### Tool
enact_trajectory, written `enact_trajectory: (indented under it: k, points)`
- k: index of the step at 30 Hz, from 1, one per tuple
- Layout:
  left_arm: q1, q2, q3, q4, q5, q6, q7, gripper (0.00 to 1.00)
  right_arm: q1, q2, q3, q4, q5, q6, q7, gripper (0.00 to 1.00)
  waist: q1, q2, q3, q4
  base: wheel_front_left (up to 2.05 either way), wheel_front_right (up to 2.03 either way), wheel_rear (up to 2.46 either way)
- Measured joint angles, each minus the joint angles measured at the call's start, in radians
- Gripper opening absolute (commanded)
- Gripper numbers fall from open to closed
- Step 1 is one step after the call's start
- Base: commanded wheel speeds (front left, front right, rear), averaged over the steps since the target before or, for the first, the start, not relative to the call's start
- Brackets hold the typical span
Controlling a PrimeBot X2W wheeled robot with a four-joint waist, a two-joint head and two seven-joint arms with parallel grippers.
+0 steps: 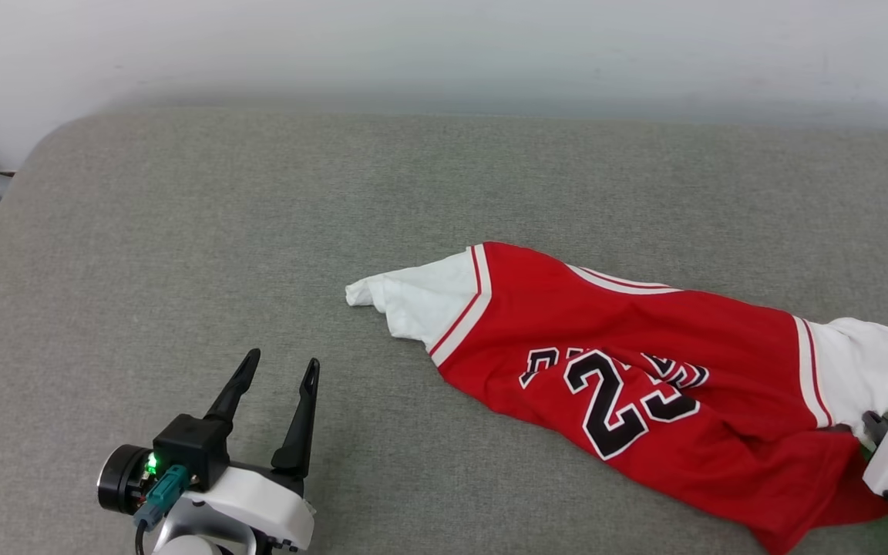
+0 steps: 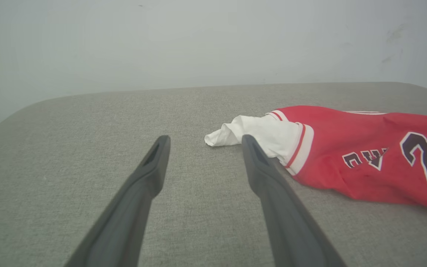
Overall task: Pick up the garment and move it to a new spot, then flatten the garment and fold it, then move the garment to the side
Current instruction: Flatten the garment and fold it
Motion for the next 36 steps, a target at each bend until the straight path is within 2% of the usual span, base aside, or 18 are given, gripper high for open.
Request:
enact_trajectory:
  k: [5, 13, 17, 20, 24, 32, 36]
  points:
    - [-0.007, 0.003, 0.003, 0.007, -0.013, -0.003, 0.002, 1.0, 0.004, 0.02, 0.053, -0.069, 0.028, -0.001, -0.084, 1.0, 0.0, 0.0, -0.007, -0.023, 0.0, 0.0, 0.0]
    - [-0.013, 0.001, 0.021, -0.005, -0.049, -0.004, 0.002, 1.0, 0.047, -0.022, 0.217, -0.282, 0.082, -0.001, -0.27, 1.0, 0.0, 0.0, -0.033, -0.067, 0.0, 0.0, 0.0]
    - [-0.011, -0.009, 0.024, -0.005, -0.059, 0.002, 0.003, 1.0, 0.094, -0.012, 0.226, -0.385, 0.1, -0.001, -0.359, 1.0, 0.0, 0.0, -0.031, -0.089, 0.0, 0.0, 0.0]
    - [-0.01, -0.018, 0.019, -0.002, -0.077, 0.002, 0.023, 1.0, 0.124, 0.01, 0.225, -0.441, 0.1, -0.001, -0.386, 1.0, 0.0, 0.0, -0.023, -0.107, 0.0, 0.0, 0.0]
    - [-0.027, -0.034, 0.015, 0.007, -0.112, 0.007, 0.109, 1.0, 0.145, 0.025, 0.218, -0.5, 0.084, -0.001, -0.39, 1.0, 0.0, 0.0, -0.003, -0.127, 0.0, 0.0, 0.0]
    - [-0.14, -0.031, 0.004, 0.067, -0.143, 0.065, 0.387, 1.0, 0.147, 0.045, 0.215, -0.576, 0.06, -0.001, -0.373, 1.0, 0.0, -0.0001, 0.054, -0.159, 0.0, 0.0, 0.0]
    - [-0.198, -0.03, 0.012, 0.093, -0.155, 0.073, 0.418, 1.0, 0.143, 0.052, 0.223, -0.593, 0.051, -0.001, -0.367, 1.0, 0.0, 0.0, 0.082, -0.171, 0.0, 0.0, 0.0]
